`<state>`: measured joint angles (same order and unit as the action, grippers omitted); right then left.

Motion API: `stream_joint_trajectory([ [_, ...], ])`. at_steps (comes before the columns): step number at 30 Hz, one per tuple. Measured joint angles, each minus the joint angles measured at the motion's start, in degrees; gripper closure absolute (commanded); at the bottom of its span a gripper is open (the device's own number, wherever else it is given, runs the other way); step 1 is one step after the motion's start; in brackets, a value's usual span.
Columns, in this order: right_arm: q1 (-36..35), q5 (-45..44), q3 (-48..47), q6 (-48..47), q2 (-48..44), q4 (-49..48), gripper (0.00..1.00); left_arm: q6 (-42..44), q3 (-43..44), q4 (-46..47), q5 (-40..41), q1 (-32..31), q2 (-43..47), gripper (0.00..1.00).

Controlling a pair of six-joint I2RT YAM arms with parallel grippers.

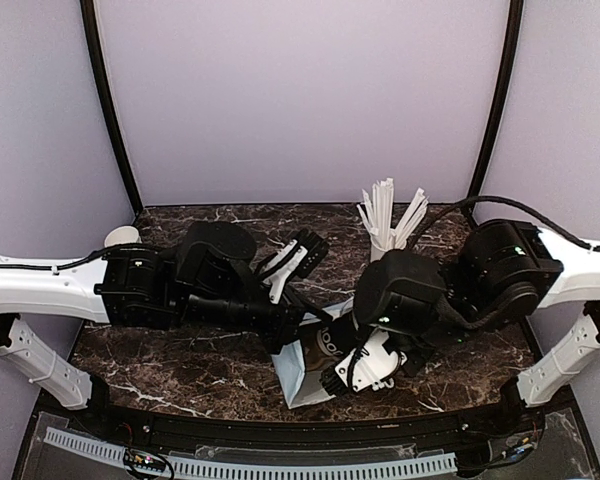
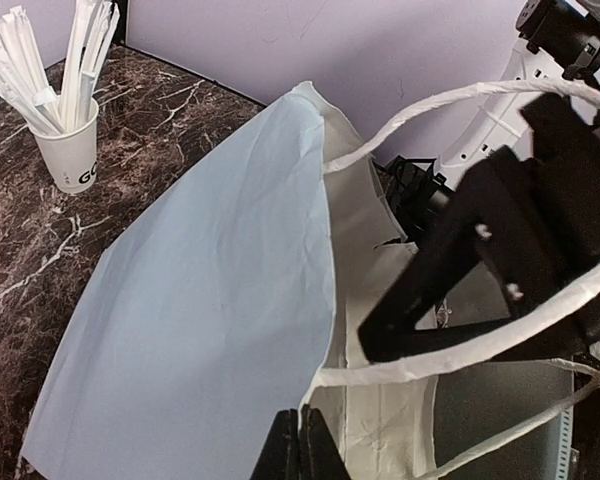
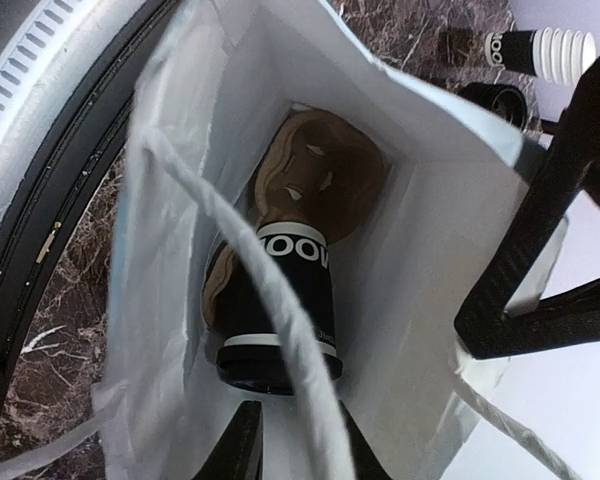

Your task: Pack the takeout coffee

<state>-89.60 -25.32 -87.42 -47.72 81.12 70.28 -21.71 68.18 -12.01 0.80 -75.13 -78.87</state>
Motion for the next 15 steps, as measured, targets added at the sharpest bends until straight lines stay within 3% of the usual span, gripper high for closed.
stream_joint_trajectory([
  [6,7.74,5.03,-1.14,-0.22,4.09,-0.48,0.6,-1.31,-0.81,1.01,-3.13,1.03,0.13,1.0],
  [15,11.82,5.97,1.7,-1.92,6.27,-2.54,0.33,-5.46,-3.89,5.07,-8.57,5.51,1.62,1.0],
])
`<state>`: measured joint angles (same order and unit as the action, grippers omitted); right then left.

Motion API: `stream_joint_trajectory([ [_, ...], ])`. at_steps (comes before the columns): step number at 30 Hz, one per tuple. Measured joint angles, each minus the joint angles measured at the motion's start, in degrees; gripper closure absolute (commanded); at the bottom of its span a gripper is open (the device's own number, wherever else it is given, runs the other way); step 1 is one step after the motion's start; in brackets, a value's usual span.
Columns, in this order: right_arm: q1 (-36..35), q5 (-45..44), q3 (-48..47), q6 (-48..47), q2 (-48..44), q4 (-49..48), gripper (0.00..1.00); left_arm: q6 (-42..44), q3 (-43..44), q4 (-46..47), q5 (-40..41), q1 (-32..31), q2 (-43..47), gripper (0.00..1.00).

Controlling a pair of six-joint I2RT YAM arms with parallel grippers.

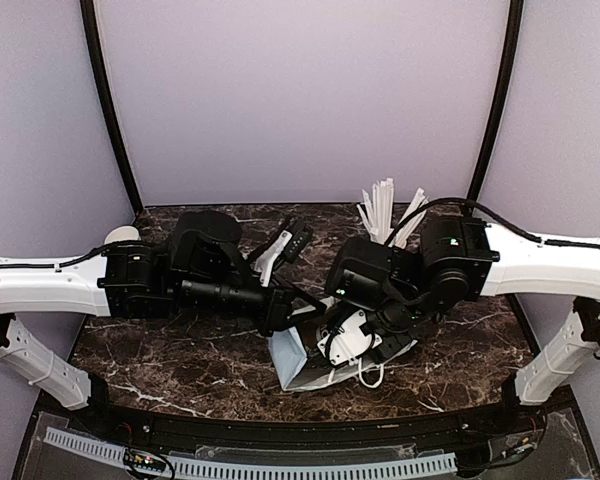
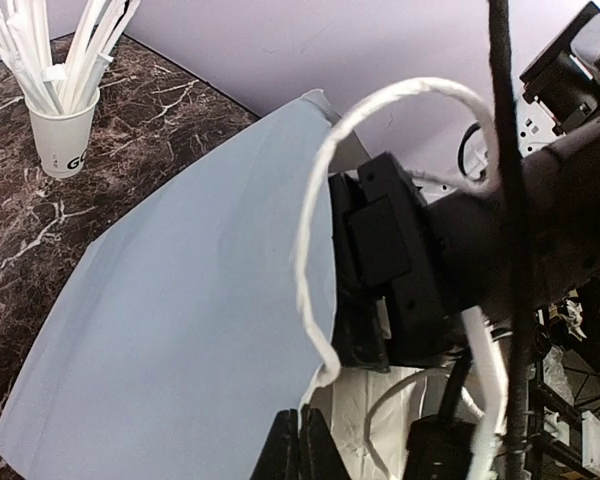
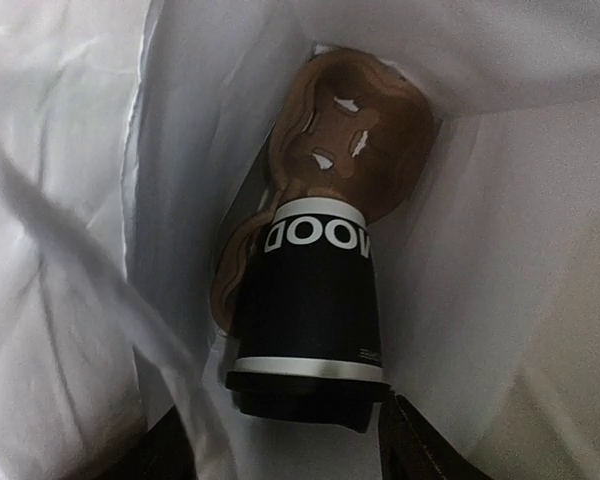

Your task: Pack the takeout coffee

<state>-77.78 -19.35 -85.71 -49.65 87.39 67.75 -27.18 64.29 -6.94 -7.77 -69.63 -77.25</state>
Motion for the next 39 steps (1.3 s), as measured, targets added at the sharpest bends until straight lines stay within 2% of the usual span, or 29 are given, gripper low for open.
stream_joint_trajectory([
  [10,6.19,-1.4,0.96,-0.66,6.49,-2.6,0.18,-3.72,-1.46,6.05,-10.1,9.14,-1.95,0.97],
  [14,9.53,-0.26,-1.57,-0.5,10.27,-1.11,0.08,-4.04,-1.42,8.04,-11.61,11.1,-4.02,0.95],
  [20,12.59,0.13,-1.92,-0.15,13.49,-1.03,0.07,-4.46,-1.42,9.27,-12.35,12.35,-5.66,0.95],
  [22,13.27,0.09,-1.92,0.31,14.16,-1.33,0.1,-4.63,-1.42,9.46,-12.57,12.59,-6.03,0.95],
  [26,14.1,-0.9,-1.92,1.36,15.1,-2.4,0.29,-5.14,-1.42,9.77,-12.79,13.18,-6.21,0.95],
  [29,14.49,-2.56,-2.25,2.49,15.58,-2.58,0.38,-5.57,-1.44,9.73,-12.61,13.51,-6.21,0.95],
  [39,13.99,-2.29,-14.12,2.75,17.38,8.13,0.41,-6.21,-1.44,11.34,-12.66,13.64,-6.21,0.95],
])
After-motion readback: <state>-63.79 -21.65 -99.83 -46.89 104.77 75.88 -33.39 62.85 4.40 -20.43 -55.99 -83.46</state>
